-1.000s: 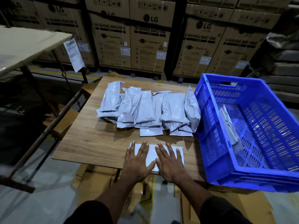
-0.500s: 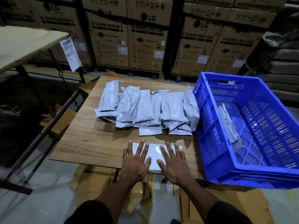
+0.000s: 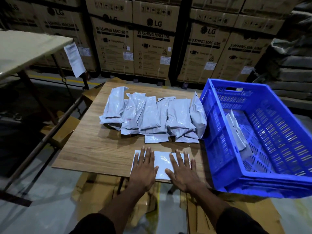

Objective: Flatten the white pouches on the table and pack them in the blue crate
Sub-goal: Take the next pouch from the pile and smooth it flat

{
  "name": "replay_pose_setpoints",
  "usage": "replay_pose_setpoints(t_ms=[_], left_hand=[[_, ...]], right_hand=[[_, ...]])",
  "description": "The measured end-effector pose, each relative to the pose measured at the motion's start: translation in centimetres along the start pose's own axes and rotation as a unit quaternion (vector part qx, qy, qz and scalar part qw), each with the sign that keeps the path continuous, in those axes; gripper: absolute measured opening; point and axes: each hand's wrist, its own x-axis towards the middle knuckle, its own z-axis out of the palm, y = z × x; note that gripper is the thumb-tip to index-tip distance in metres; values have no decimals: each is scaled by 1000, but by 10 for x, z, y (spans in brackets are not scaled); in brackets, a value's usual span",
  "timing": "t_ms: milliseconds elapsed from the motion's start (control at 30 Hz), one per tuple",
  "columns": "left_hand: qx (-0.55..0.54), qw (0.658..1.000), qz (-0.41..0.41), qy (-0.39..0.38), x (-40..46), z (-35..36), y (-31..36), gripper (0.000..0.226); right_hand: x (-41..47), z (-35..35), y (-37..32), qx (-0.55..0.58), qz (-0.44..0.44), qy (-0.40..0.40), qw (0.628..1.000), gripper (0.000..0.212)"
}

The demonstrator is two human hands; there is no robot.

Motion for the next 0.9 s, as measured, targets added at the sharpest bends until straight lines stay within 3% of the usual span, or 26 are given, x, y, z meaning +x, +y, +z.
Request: replay_pose_setpoints(t_ms=[67, 167, 300, 433, 567, 767, 833, 900], left_hand=[[-25, 1000, -6, -12, -1, 2, 1, 65], [-45, 999, 5, 6, -8, 8, -4, 69], [-37, 998, 41, 35, -12, 7, -12, 66], [-37, 996, 49, 57, -13, 6, -15, 64], [-13, 999, 50, 17, -6, 4, -25, 66], [7, 998, 70, 4, -1, -5, -33, 79], [31, 994, 103, 20, -5, -11, -28, 80], [67, 989, 128, 36, -8, -18, -25, 65]], right_hand=[[0, -2, -5, -43, -12, 25, 999, 71], [0, 1, -12, -100, -99, 44, 989, 61], [-3, 8, -13, -75, -123, 56, 988, 57], [-3, 5, -11, -46, -122, 27, 991, 64], [-9, -5, 0, -29, -151, 24, 988, 76], [-13, -10, 8, -30, -195, 90, 976, 28], [-9, -14, 1, -19, -185, 100, 977, 24], [-7, -23, -3, 12, -181, 127, 975, 28]])
